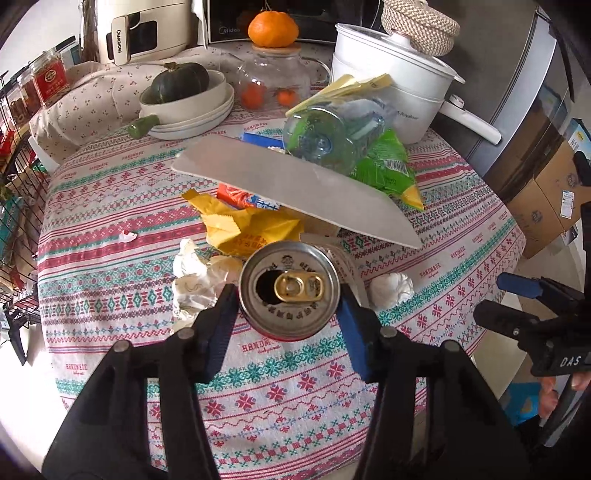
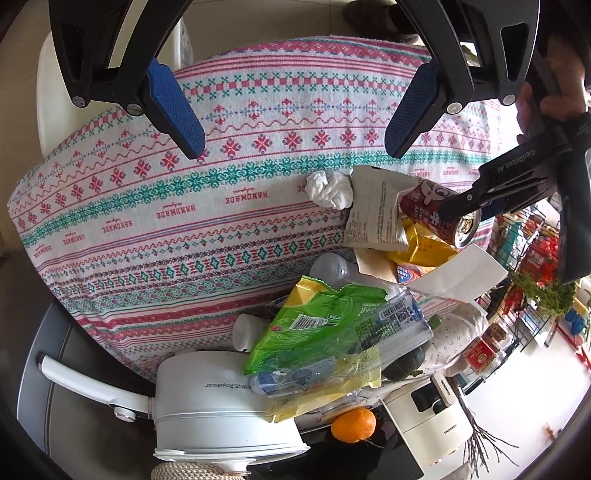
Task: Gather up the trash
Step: 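Grasp the red cartoon-printed can with the left gripper, then grasp the milk carton with the right gripper while the left gripper holds the can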
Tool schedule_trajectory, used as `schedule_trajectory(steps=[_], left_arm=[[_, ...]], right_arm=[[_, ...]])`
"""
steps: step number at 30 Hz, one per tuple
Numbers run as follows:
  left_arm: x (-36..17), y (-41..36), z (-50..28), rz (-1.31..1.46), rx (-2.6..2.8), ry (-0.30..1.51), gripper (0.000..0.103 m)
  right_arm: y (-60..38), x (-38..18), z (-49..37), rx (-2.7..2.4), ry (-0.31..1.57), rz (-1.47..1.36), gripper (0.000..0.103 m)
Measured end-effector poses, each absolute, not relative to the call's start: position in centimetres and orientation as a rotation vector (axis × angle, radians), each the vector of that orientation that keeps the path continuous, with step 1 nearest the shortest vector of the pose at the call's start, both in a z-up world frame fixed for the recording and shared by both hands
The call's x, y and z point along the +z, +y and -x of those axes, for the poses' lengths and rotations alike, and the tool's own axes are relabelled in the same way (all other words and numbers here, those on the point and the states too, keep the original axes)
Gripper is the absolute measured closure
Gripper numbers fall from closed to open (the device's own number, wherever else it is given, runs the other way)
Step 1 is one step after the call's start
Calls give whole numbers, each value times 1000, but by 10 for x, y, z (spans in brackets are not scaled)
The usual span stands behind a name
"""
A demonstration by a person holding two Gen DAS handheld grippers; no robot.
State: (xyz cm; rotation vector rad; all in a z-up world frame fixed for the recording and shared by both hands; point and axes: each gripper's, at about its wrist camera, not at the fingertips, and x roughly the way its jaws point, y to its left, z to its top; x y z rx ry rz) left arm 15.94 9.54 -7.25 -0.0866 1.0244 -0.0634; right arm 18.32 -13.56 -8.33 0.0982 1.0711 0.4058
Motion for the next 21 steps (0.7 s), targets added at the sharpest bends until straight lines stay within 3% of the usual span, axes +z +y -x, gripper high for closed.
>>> schedule_trajectory(steps=[7,11,15,19,21], left_arm=[[-60,127,-137,142,-39,980,48],[-55,147,-128,174,-13,951,48],[-54,165,-122,212,0,944,48],[-52,176,-119,249,4,935,48],[-51,180,-116,262,5,927,48]], right_arm=[[-87,-79,-194,490,1003,-41,15],[-49,-66,-191,488,885,143,18],[-6,-58,-188,455,763,379,30],[35,-56,-184,440,661,579,56],[48,-58,-187,419,638,638,86]])
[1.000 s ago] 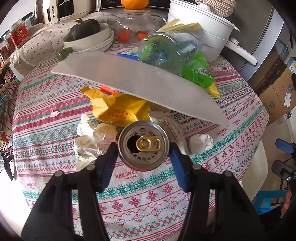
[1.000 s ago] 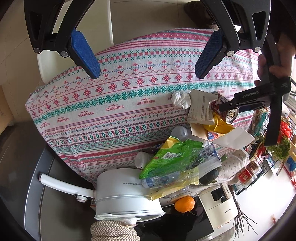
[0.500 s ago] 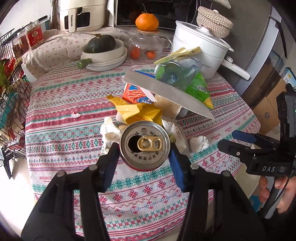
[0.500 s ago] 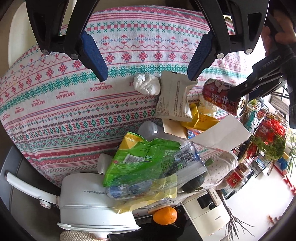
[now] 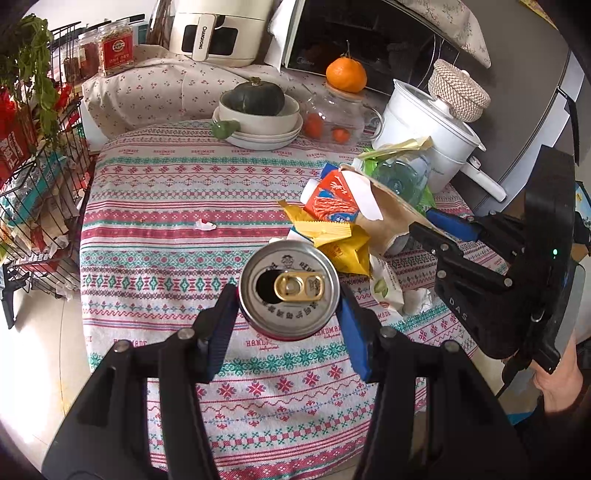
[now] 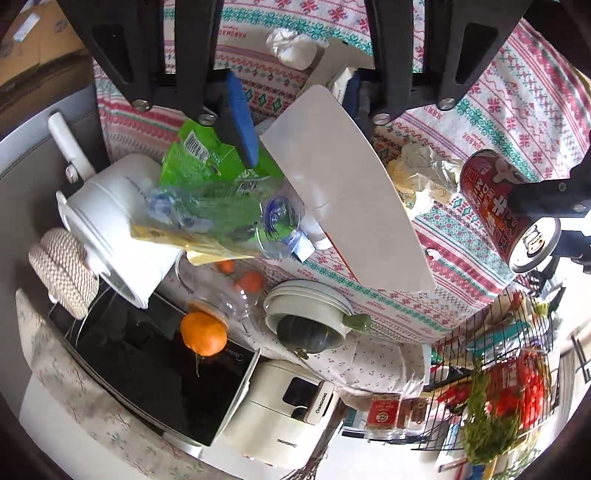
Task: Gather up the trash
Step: 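Grasp the milk carton with the right gripper while the left gripper holds the can, then carry the milk carton to the white bin and open the right gripper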
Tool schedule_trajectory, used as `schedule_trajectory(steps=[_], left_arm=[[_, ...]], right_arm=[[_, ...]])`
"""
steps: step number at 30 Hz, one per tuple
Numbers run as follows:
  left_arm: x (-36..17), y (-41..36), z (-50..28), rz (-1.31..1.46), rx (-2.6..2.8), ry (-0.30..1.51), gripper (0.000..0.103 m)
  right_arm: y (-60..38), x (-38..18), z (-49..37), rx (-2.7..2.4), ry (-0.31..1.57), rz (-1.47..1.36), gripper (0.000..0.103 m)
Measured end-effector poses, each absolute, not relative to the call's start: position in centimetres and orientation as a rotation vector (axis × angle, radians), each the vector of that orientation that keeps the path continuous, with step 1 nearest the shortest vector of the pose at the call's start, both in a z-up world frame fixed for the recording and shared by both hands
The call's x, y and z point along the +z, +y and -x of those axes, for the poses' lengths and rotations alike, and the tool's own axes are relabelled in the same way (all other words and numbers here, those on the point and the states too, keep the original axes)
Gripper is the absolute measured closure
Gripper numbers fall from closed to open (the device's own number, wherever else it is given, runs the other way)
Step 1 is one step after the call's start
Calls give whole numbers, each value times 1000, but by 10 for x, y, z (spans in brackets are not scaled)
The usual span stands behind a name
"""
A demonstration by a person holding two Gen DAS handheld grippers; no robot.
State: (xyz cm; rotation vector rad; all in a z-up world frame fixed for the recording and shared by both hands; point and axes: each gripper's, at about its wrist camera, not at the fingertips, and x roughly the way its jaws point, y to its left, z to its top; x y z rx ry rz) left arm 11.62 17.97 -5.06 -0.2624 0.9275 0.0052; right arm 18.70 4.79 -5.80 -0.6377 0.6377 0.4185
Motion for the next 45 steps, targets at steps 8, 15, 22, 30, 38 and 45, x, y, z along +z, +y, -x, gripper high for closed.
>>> schedule_trajectory(steps=[8,15,22,30,38,45], left_arm=[[-45,182,-110,277,-2,901,48],[-45,182,-109,287,13,884,48],[-41,179,-108,279,46,858,48],[-11,160,-103,266,11,770,48],[4,87,-96,186,-153,745,48],[-6,-4,-95,111,-348,802,48]], right_arm=[[46,-28,-174,367,504,603,101],[20,13,-152,312,426,528,101],[-42,38,-141,213,413,434,102],[-144,34,-117,150,473,299,101],[-256,-15,-85,20,621,241,101],[-322,-64,-70,-29,799,144,101]])
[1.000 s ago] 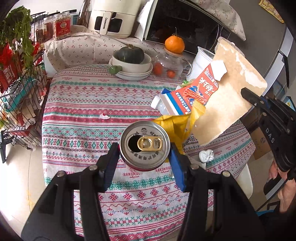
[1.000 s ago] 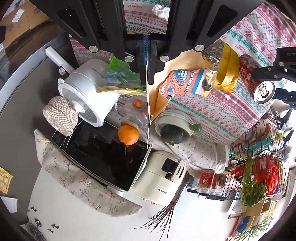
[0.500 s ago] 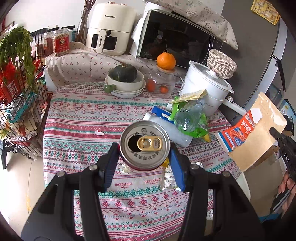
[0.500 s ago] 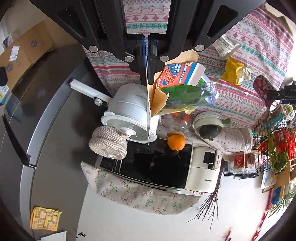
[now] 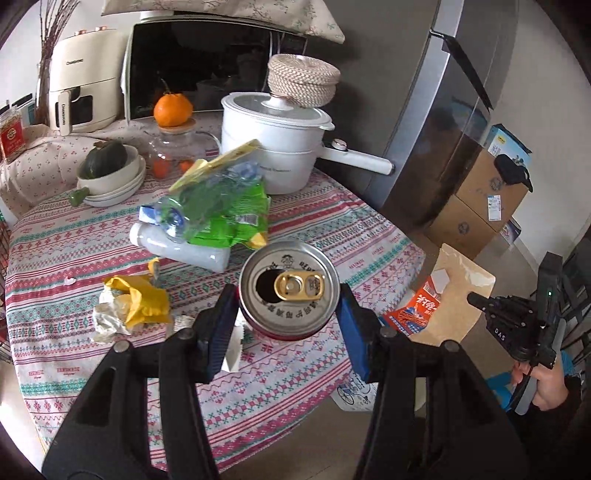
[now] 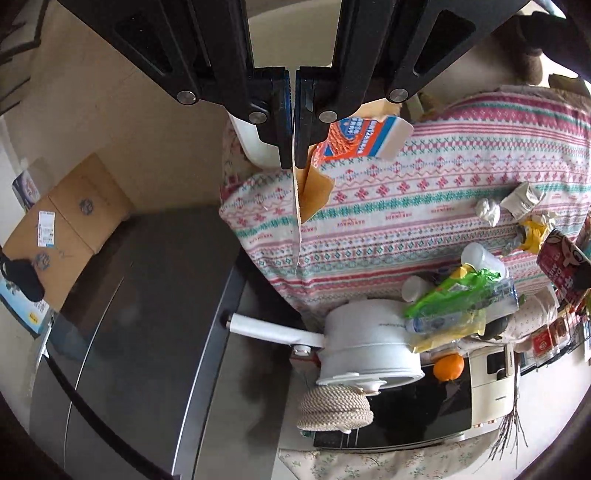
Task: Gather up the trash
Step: 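Carry the milk carton to the white bin and open the right gripper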
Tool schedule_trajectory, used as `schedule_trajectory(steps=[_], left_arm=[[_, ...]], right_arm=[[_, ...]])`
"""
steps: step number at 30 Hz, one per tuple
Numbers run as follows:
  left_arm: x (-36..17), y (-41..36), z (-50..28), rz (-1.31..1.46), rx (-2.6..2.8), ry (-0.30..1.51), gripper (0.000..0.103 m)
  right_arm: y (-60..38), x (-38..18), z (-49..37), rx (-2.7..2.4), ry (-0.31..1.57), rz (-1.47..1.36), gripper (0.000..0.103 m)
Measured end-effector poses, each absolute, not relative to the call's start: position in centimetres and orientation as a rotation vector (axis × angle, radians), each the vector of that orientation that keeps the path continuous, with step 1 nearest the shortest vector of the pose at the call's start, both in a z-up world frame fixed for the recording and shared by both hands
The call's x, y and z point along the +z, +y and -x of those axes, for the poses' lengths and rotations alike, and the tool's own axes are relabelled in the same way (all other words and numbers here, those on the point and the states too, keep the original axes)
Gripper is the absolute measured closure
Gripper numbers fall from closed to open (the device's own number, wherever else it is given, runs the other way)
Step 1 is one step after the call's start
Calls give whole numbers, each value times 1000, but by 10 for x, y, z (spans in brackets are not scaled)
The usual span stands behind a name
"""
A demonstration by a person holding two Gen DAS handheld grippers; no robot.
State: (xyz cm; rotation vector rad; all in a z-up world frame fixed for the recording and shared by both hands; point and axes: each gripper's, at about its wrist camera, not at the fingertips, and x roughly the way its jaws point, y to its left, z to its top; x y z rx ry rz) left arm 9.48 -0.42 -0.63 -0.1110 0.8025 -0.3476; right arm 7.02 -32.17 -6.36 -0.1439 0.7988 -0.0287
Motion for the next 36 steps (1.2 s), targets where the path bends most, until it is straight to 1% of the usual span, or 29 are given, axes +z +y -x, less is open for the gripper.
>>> schedule_trajectory(steps=[6,13,20,33,36], left_arm=[[-27,-72,-88,4,-462,867,48],[-42,-107,-85,-44,-497,909,48],[-49,-114,-86,-64,-496,927,48],[-54,-122,-87,-59,-518,947,48],[-55,-121,-87,-61,-518,951,48]], right_arm=[[-339,-98,-76,3,882,79,101],[-334,-123,-85,22,995,57,101],[-341,-119,-57,49,1038,76,101],[-350,-143,-47,70,1187,77,101],[-354,-145,-45,70,1189,63,101]])
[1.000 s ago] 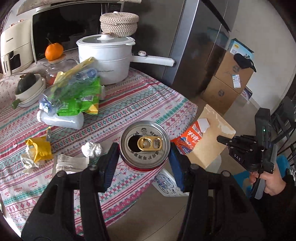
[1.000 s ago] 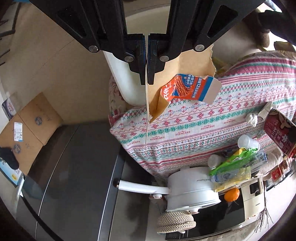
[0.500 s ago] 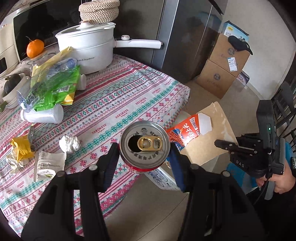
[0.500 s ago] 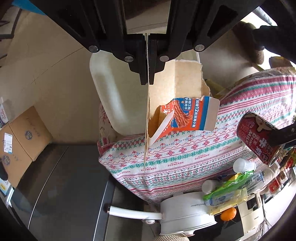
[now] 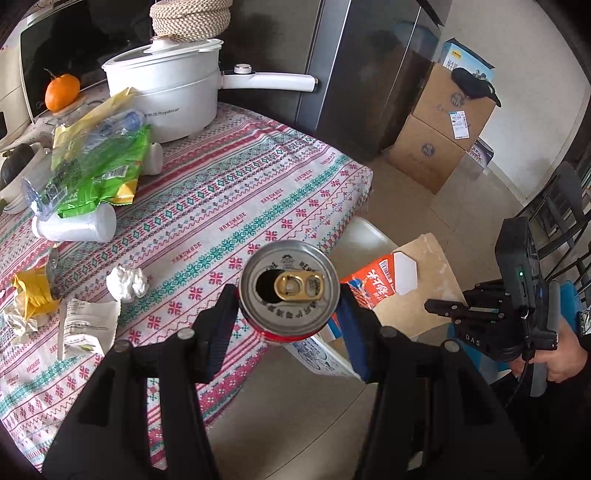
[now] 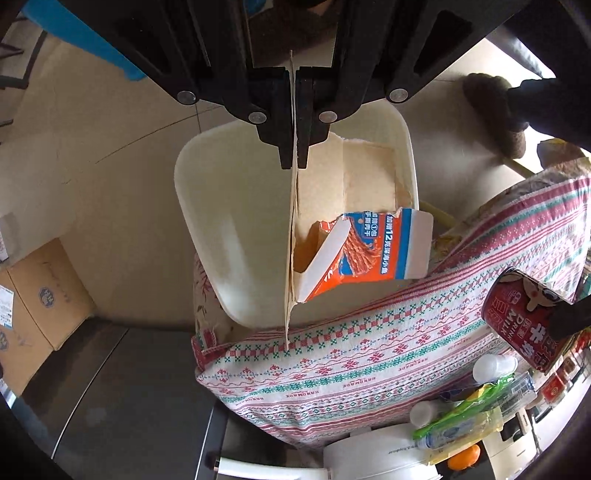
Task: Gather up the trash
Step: 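Carry the milk carton to the white bin and open the right gripper, then lower the red can into the white bin and open the left gripper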
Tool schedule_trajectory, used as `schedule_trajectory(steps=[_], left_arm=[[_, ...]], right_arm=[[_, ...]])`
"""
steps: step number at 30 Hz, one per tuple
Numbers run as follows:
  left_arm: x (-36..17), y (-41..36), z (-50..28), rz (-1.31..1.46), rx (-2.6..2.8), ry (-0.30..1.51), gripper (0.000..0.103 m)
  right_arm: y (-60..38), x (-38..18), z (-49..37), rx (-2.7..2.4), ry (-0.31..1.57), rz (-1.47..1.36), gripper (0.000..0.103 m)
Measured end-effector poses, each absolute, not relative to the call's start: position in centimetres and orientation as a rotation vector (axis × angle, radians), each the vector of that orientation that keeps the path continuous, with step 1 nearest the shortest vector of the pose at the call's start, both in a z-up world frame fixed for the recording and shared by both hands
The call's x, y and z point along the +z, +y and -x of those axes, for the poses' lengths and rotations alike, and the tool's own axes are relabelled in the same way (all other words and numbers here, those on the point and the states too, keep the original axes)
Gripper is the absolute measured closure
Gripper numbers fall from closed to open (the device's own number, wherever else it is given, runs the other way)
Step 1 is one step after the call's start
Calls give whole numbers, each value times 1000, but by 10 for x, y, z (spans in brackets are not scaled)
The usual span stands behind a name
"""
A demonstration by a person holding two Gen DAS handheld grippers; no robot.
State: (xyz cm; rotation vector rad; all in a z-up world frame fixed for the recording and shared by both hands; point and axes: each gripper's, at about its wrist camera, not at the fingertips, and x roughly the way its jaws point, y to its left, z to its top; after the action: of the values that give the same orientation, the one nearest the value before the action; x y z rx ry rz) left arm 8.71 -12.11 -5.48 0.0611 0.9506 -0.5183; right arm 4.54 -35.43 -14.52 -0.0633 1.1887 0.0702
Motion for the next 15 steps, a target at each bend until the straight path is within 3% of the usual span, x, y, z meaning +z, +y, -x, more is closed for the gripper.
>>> schedule_trajectory(steps=[8,11,13,15], left_arm=[[-57,-131,-86,-73,-538,960,48],[-60,-134,-85,-80,-544,967,48],[-62,-134,-86,-78,-546,978,48],[-65,-135,-86,-70,-551,991,48]], right_arm=[[-349,-153,-62,79,1193,64,101],[-354,-158,-70,54,1210,29,97],[-362,-160,-74,28,1229,-16,79],[-370,-153,-72,9,1206,-40,47]])
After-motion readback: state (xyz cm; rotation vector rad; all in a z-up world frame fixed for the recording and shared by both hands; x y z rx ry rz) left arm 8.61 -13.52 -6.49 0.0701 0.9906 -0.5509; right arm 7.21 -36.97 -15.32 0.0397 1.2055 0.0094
